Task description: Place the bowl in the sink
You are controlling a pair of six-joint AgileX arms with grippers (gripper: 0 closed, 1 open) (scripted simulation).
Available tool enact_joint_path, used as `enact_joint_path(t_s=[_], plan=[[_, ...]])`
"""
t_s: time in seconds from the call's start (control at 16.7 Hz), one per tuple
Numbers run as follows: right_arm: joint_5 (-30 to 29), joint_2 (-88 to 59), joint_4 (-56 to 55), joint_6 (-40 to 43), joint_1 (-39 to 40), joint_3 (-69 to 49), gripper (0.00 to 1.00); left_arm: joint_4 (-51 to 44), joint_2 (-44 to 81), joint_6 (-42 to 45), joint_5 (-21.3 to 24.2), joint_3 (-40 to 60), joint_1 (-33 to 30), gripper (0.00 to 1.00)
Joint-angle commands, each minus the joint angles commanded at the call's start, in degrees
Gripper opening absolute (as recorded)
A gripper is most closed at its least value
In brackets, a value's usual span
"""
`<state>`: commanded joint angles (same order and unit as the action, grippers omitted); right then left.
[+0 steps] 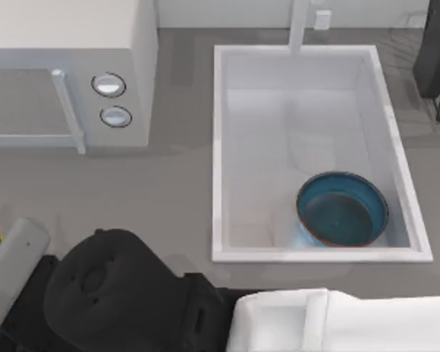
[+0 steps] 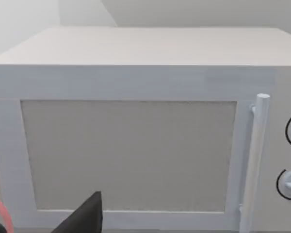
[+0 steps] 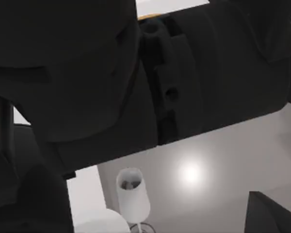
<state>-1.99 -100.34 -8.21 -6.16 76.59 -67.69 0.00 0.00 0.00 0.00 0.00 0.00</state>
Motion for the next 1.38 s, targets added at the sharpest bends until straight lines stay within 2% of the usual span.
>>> enact_joint_path(t_s=[0.42, 0.84, 1.08, 1.38], plan=[[-17.3, 7.9, -25.8, 2.2, -16.1, 10.9, 0.0, 0.0, 0.0, 0.0, 0.0, 0.0, 0.0, 1.0], [-32.6, 9.1, -39.7, 4.4, -34.0, 23.1, 0.0, 0.0, 0.0, 0.0, 0.0, 0.0, 0.0, 1.0], [-36.6, 8.6, -42.2, 5.0, -39.1, 26.9, 0.0, 0.0, 0.0, 0.0, 0.0, 0.0, 0.0, 1.0], [-36.8, 8.6, -42.3, 5.0, -39.3, 27.1, 0.0, 0.0, 0.0, 0.0, 0.0, 0.0, 0.0, 1.0]])
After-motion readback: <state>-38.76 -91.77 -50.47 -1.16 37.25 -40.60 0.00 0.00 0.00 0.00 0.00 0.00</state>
